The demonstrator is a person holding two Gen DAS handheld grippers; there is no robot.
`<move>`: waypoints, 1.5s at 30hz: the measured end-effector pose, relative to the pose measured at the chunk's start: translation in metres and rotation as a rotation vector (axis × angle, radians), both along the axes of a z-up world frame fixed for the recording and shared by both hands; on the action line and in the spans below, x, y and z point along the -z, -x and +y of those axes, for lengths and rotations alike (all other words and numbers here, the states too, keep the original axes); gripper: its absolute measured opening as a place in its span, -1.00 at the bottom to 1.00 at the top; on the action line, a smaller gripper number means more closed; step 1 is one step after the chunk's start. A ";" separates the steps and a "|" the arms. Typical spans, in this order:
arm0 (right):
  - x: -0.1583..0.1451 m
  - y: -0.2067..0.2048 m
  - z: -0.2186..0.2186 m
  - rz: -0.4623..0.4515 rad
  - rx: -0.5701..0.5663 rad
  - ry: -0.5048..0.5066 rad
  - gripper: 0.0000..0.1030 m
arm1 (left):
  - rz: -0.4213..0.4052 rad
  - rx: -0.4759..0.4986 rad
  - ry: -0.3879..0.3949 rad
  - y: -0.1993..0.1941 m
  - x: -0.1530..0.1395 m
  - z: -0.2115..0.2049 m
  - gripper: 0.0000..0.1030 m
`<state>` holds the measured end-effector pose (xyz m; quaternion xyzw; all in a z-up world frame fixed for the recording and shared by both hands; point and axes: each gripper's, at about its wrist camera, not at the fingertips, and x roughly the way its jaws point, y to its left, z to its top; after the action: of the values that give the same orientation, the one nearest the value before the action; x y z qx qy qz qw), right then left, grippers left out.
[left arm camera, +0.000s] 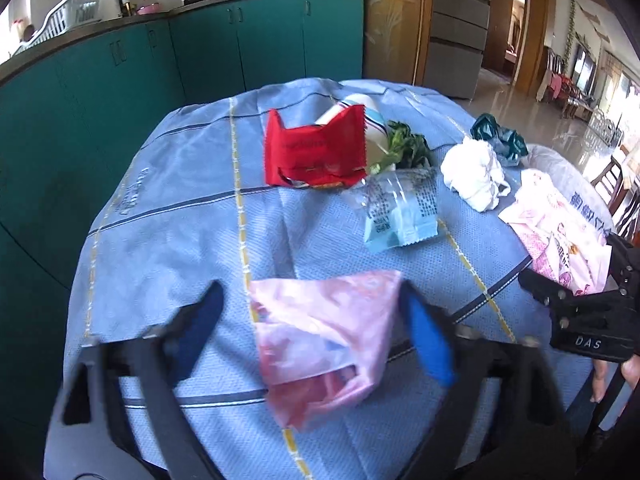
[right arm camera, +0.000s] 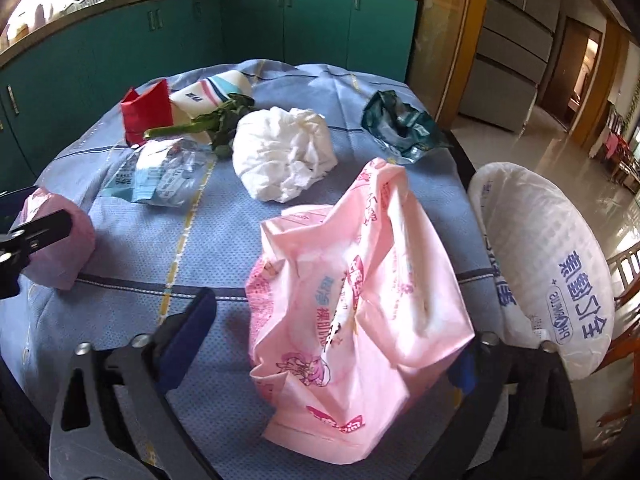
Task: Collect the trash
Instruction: 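Lift the pink wipe pack and pink bag up off the table, then carry both pink items over the wastebasket and open both grippers to drop them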
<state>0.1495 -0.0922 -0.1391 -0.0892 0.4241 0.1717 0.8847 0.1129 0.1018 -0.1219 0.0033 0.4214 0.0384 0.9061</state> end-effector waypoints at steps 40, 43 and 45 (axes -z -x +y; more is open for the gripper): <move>-0.037 -0.013 -0.274 -0.118 0.573 -0.194 0.82 | -0.107 0.500 0.038 -0.087 -0.042 -0.248 0.25; -0.033 0.010 -0.293 -0.112 0.621 -0.208 0.82 | -0.084 0.564 0.064 -0.099 -0.031 -0.287 0.25; -0.029 0.024 -0.302 -0.102 0.647 -0.199 0.82 | -0.068 0.598 0.077 -0.105 -0.022 -0.307 0.27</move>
<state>0.1257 -0.3946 -0.1098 0.1284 0.3666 -0.0822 0.9178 0.2184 -0.2054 -0.0996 0.0916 0.3725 -0.2459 0.8902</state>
